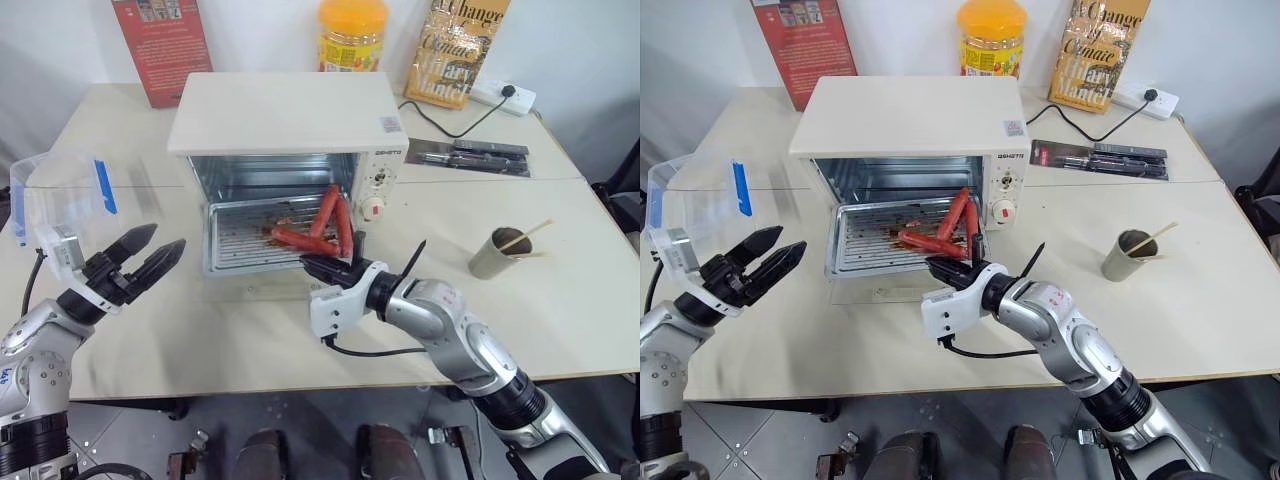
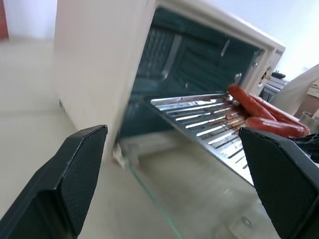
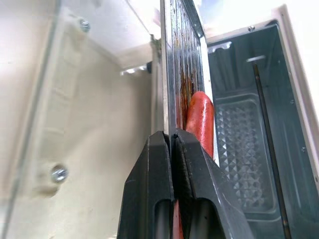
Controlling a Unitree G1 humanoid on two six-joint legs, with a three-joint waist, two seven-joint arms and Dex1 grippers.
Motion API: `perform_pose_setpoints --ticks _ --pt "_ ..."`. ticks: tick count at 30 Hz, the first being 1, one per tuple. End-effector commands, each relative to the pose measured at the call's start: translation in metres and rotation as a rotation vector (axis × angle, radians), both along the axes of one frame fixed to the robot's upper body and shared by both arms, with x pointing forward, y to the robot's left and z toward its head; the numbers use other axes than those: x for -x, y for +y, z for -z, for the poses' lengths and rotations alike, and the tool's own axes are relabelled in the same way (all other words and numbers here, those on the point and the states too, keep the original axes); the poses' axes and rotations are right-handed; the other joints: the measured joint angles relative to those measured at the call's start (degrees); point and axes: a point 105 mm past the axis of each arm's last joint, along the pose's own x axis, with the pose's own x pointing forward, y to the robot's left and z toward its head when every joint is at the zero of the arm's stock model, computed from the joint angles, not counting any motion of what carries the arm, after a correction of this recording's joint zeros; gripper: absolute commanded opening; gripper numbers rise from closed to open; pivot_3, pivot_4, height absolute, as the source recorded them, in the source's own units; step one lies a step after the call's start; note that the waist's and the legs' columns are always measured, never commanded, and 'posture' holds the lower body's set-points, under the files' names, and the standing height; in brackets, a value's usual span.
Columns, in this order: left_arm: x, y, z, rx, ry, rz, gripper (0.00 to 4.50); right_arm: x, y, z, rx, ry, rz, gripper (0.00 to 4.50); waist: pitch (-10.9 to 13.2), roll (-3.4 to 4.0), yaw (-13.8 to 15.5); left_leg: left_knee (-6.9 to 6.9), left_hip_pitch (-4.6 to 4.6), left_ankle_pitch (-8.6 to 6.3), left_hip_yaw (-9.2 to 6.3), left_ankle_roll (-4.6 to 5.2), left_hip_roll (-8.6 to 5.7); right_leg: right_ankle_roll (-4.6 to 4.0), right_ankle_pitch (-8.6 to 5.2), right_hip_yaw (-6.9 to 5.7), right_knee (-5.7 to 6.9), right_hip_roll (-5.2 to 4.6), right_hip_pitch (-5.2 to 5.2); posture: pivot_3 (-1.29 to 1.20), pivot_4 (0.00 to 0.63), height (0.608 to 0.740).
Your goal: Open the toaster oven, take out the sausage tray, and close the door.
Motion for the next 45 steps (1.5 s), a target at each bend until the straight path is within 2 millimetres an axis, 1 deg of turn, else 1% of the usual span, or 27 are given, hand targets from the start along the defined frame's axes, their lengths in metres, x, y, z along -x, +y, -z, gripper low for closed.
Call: perform_pose_setpoints --ticks 1,5,8,13,16,22,29,32,35,37,42,45 --pt "0.009 -0.005 -0.009 -0.004 0.02 -0.004 4.5 0.016 0.001 -0.021 -0.033 -0.085 -0.08 0.01 0.0 0.0 0.2 0.01 0.0 0.0 0.0 0.0 0.0 0.0 0.0 0.02 0.0 0.0 0.0 0.0 0.15 0.74" --pt "0.012 -0.018 -0.012 0.112 0.094 0.011 4.5 0.02 -0.002 -0.017 0.003 -0.108 -0.137 0.01 0.0 -0.01 0.57 0.07 0.01 -0.01 0.0 0.01 0.0 0.0 0.0 0.07 0.0 -0.01 0.04 0.0 0.15 0.74" --pt "0.016 -0.026 -0.011 0.152 0.147 0.035 4.5 0.019 -0.004 -0.016 0.008 -0.106 -0.147 0.01 0.0 -0.02 0.51 0.13 0.01 -0.01 -0.03 0.02 0.0 0.0 0.0 0.07 0.0 -0.01 0.11 0.0 0.15 0.74" --pt "0.021 -0.041 0.005 0.197 0.31 0.1 4.5 0.023 -0.003 -0.016 0.026 -0.121 -0.205 0.01 0.0 -0.02 0.47 0.13 0.03 -0.01 -0.02 0.02 0.0 0.0 0.0 0.08 0.0 -0.01 0.1 0.0 0.15 0.74" --pt "0.023 -0.047 0.011 0.212 0.391 0.134 4.5 0.024 -0.004 -0.018 0.026 -0.138 -0.23 0.01 0.0 -0.02 0.49 0.14 0.03 -0.01 -0.02 0.02 0.0 0.0 0.0 0.09 0.0 -0.01 0.11 0.0 0.15 0.74" --pt "0.024 -0.048 0.021 0.273 0.542 0.174 4.5 0.026 -0.007 -0.018 0.03 -0.143 -0.268 0.01 0.0 -0.02 0.51 0.14 0.04 -0.01 -0.03 0.02 0.0 0.0 0.0 0.12 0.0 -0.01 0.11 0.0 0.15 0.74" --pt "0.021 -0.048 0.023 0.323 0.624 0.199 4.5 0.03 -0.006 -0.021 0.012 -0.145 -0.316 0.01 0.0 -0.02 0.53 0.15 0.05 -0.01 -0.04 0.02 -0.01 -0.01 0.0 0.14 0.0 -0.01 0.12 0.0 0.15 0.74" --pt "0.019 -0.05 0.021 0.332 0.62 0.205 3.98 0.031 -0.007 -0.022 0.01 -0.146 -0.33 0.0 0.0 -0.03 0.51 0.15 0.05 -0.01 -0.03 0.02 -0.02 -0.01 0.0 0.17 -0.01 -0.01 0.12 0.0 0.15 0.74" --pt "0.019 -0.051 0.019 0.346 0.621 0.214 3.15 0.031 -0.006 -0.021 0.011 -0.143 -0.341 0.0 0.0 -0.02 0.48 0.15 0.05 -0.01 -0.03 0.02 -0.01 -0.01 0.0 0.17 -0.01 -0.01 0.12 0.0 0.15 0.74" --pt "0.021 -0.053 0.019 0.35 0.645 0.232 2.56 0.031 -0.007 -0.022 0.01 -0.14 -0.345 0.0 0.0 -0.03 0.48 0.15 0.06 -0.01 -0.03 0.02 -0.01 -0.01 0.0 0.18 -0.01 0.0 0.12 0.0 0.15 0.74" --pt "0.023 -0.056 0.023 0.349 0.712 0.237 0.9 0.032 -0.006 -0.022 -0.002 -0.118 -0.377 0.0 0.0 -0.03 0.49 0.14 0.08 -0.01 -0.07 0.02 -0.01 -0.01 0.0 0.25 -0.01 0.0 0.12 0.0 0.15 0.74" --pt "0.025 -0.057 0.024 0.363 0.742 0.241 0.06 0.032 -0.004 -0.02 -0.011 -0.077 -0.391 0.0 0.0 -0.03 0.53 0.15 0.08 -0.01 -0.09 0.02 -0.02 -0.01 0.0 0.29 -0.01 -0.01 0.13 0.0 0.15 0.74"
